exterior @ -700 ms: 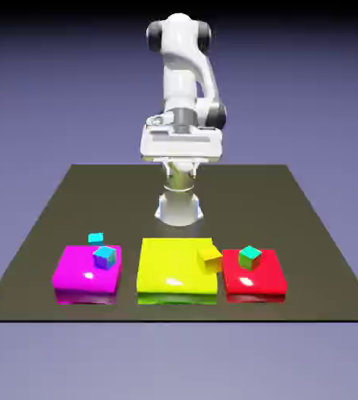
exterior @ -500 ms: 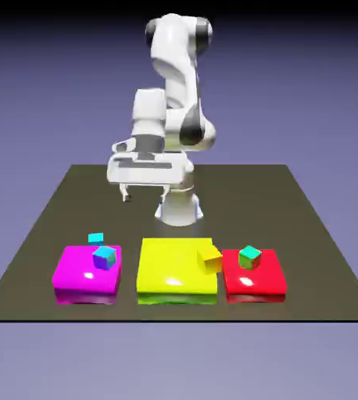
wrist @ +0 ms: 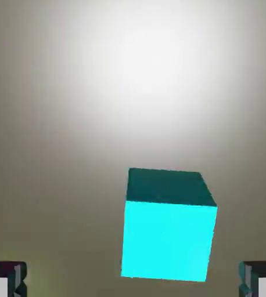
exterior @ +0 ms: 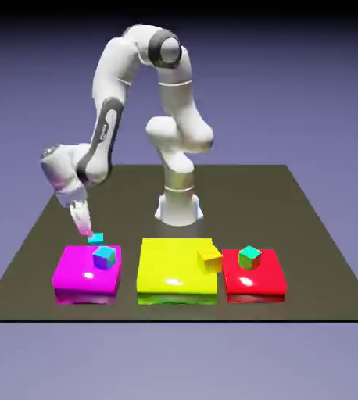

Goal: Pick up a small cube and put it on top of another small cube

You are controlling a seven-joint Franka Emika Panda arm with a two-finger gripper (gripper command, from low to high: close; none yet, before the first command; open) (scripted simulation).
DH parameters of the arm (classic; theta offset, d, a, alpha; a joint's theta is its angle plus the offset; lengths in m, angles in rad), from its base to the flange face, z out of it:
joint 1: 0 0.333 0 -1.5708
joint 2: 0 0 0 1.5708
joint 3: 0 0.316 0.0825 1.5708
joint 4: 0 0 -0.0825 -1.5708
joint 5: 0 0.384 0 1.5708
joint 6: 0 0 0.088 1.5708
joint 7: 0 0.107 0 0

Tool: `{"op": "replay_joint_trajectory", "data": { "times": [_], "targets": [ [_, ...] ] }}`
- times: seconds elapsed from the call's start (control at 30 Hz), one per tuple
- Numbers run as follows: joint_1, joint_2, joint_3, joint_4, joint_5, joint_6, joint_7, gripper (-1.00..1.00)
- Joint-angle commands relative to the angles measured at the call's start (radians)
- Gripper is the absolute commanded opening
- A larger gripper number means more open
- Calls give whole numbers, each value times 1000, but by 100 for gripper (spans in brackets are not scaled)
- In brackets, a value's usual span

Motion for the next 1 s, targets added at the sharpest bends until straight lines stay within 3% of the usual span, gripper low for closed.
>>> {"op": "replay_joint_trajectory", "data": {
  "times": [0.0,0.13,0.17,0.37,0.8,0.97],
  "targets": [
    [-11,36,23,-1,34,33,-24,0],
    [-49,153,97,-4,145,139,-104,0],
    [-49,153,97,-4,145,139,-104,-100],
    [9,-28,-18,1,-26,-25,19,-100],
    [-429,265,124,416,475,-588,200,-100],
    [-378,290,291,564,499,-780,216,-100]
  ]
}}
